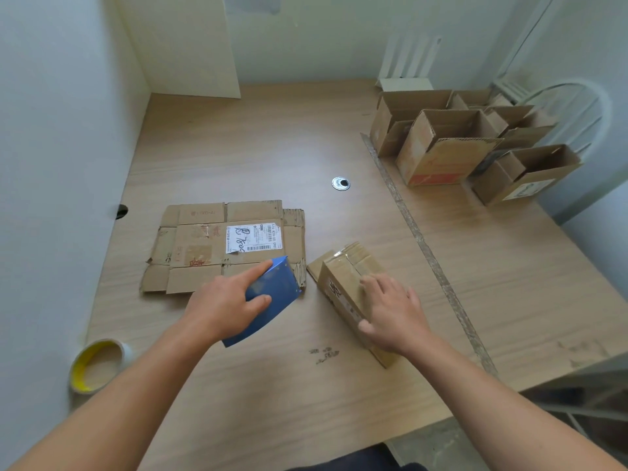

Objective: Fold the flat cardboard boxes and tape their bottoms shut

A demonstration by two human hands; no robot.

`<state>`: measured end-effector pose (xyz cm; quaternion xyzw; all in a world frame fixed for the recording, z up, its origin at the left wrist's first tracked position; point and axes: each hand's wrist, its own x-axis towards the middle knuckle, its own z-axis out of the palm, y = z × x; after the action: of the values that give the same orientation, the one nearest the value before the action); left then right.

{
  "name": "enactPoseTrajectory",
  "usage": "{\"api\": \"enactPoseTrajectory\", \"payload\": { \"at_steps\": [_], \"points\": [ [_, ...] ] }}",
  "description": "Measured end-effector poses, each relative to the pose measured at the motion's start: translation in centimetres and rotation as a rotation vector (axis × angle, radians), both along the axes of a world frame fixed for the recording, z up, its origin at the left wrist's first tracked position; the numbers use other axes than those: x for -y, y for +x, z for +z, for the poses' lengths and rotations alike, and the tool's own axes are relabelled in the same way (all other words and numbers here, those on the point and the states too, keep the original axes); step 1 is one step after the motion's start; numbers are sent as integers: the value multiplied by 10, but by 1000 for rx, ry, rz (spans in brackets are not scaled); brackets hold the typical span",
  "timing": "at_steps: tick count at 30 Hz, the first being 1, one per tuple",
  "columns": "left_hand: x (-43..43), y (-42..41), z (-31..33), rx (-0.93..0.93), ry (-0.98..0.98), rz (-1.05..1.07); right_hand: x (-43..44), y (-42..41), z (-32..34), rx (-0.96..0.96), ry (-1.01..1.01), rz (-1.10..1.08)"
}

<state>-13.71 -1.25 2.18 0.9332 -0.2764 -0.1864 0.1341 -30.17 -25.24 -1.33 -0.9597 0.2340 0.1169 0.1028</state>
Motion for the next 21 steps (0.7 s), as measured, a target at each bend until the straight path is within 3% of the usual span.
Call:
{"api": "enactPoseTrajectory", "payload": {
  "at_steps": [7, 12, 21],
  "points": [
    [6, -2, -1, -6, -19, 5, -13, 13, -2, -26, -70, -73],
    [8, -5, -7, -21, -19, -10, -15, 7, -3, -29, -164, 18],
    [5, -4, -3, -19, -30, 10, -21, 21, -4, -10, -83, -112]
  ]
}}
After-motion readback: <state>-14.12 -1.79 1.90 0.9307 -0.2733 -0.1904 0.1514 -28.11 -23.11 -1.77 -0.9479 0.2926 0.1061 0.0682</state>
